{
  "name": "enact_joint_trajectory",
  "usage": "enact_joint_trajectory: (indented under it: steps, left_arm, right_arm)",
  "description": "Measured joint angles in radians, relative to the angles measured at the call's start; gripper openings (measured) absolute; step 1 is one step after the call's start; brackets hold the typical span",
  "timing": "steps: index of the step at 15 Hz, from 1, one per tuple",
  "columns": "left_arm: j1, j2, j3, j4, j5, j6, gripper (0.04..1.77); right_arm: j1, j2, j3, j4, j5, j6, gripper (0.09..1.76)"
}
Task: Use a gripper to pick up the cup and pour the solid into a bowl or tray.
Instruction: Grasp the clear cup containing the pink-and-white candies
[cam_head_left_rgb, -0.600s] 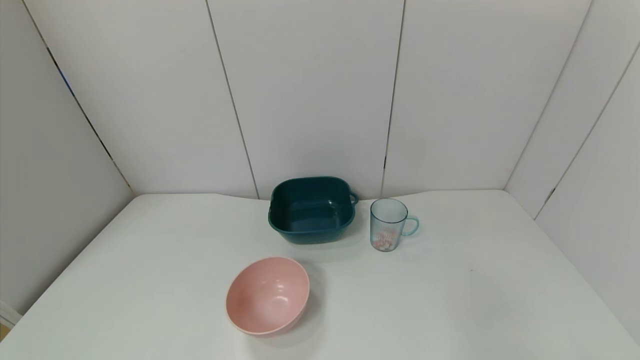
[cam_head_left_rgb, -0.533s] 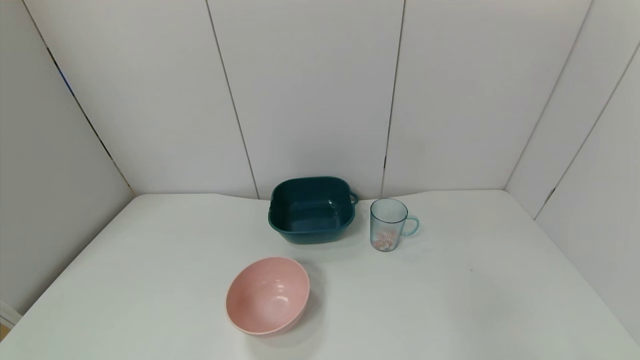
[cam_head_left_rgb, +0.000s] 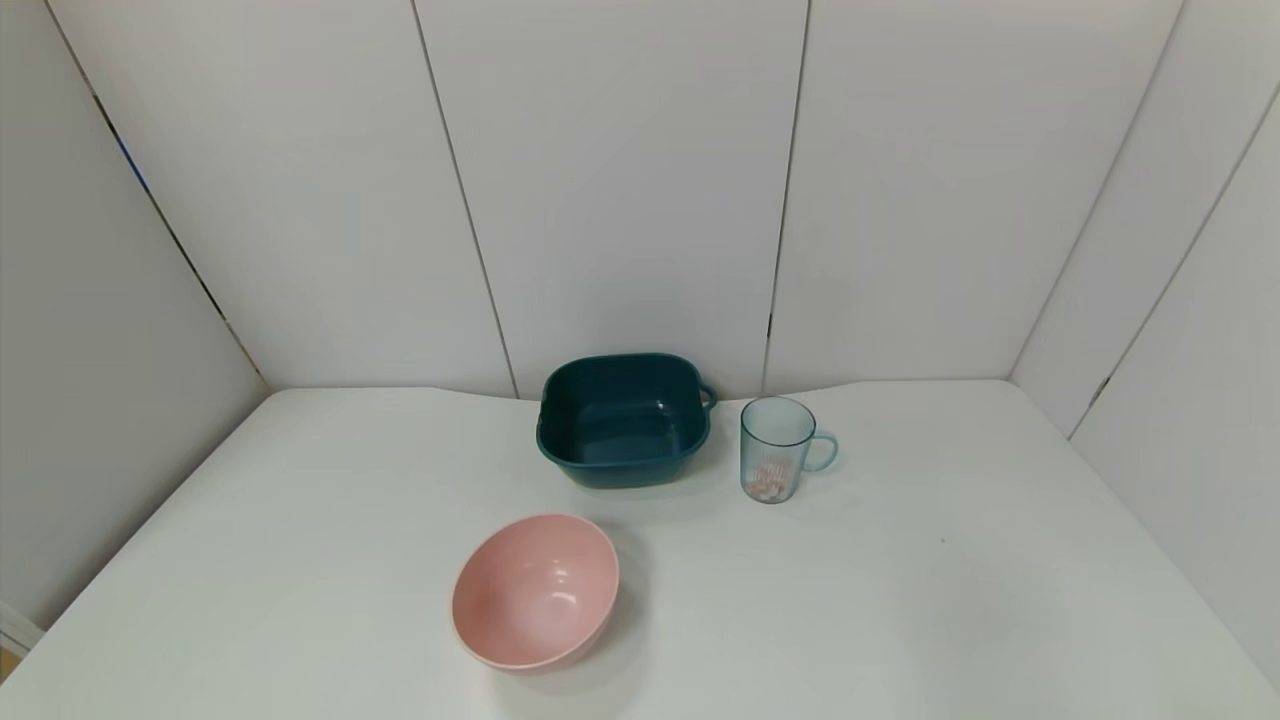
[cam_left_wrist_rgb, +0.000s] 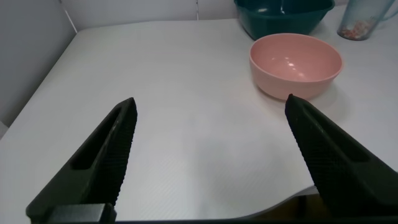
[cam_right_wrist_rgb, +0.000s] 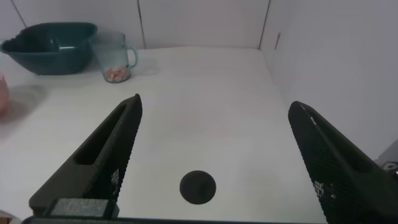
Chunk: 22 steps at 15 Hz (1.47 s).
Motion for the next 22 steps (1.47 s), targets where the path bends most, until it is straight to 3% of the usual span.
enact_joint_trajectory:
  steps: [7, 11, 17, 22]
  left_arm:
    - [0.0, 0.0, 0.0, 0.0, 0.0, 0.0, 1.72]
    - [0.0, 0.0, 0.0, 0.0, 0.0, 0.0, 1.72]
    - [0.0, 0.0, 0.0, 0.0, 0.0, 0.0, 1.72]
    - [0.0, 0.0, 0.0, 0.0, 0.0, 0.0, 1.72]
  right_arm:
    - [0.073, 0.441, -0.323, -0.009, 0.013, 0.002, 1.71]
    - [0.183, 0.753, -0.476, -0.067, 0.017, -0.001, 1.71]
    - [0.35, 1.165, -0.524, -0.294, 0.007, -0.015, 1.71]
    - [0.491, 1.455, -0.53, -0.483, -0.097, -0.01, 1.71]
